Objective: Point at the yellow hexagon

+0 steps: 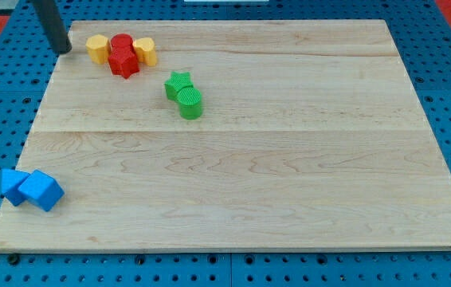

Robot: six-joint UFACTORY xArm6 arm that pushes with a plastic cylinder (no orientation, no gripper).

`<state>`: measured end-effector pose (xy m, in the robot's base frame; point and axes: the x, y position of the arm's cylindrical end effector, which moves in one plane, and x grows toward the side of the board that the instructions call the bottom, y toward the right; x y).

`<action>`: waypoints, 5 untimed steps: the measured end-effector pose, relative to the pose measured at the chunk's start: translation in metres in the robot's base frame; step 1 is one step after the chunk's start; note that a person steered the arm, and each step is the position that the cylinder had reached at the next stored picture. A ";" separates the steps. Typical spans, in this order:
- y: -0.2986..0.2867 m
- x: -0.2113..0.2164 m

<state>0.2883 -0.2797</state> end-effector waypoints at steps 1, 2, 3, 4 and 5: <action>0.002 0.011; 0.002 0.011; 0.020 0.011; 0.021 0.011; 0.026 0.011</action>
